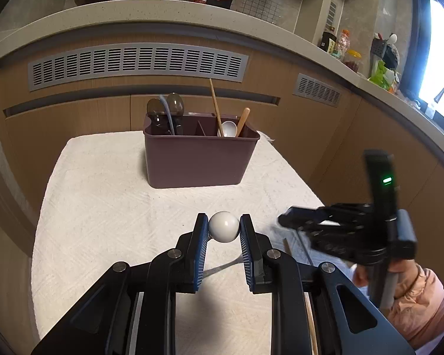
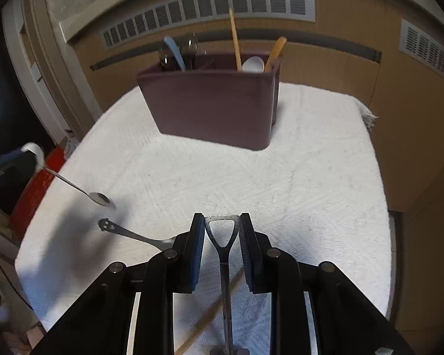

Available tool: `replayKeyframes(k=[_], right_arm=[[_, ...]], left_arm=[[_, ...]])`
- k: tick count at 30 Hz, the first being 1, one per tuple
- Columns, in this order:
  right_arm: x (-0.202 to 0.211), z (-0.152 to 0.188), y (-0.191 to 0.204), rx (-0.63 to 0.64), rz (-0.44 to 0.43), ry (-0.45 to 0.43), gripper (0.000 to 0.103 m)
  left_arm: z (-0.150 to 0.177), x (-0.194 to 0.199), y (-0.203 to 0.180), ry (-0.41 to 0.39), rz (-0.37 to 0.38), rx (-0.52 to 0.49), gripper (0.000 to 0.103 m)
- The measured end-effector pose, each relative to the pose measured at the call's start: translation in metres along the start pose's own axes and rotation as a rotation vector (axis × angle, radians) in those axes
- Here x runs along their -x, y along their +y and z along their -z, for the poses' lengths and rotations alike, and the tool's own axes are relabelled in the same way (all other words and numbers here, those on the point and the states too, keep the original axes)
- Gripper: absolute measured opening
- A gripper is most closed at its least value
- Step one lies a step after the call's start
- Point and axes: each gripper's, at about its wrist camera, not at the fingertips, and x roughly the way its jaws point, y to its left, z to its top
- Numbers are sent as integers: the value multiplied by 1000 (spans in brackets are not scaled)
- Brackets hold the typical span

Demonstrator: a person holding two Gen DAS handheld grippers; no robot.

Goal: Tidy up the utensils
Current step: 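Lift and insert the ball-handled spoon with the left tool while the right inserts the shovel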

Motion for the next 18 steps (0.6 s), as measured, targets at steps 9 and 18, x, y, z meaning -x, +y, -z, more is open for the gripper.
replayKeyframes(k=[9,18], right_arm=[[82,3,21,22,4,-201,22],[110,-11,41,73,21,-277,21]], left_arm=[[-1,17,-12,-23,6,-6,23],[-16,33,-15,-44,48,16,23]])
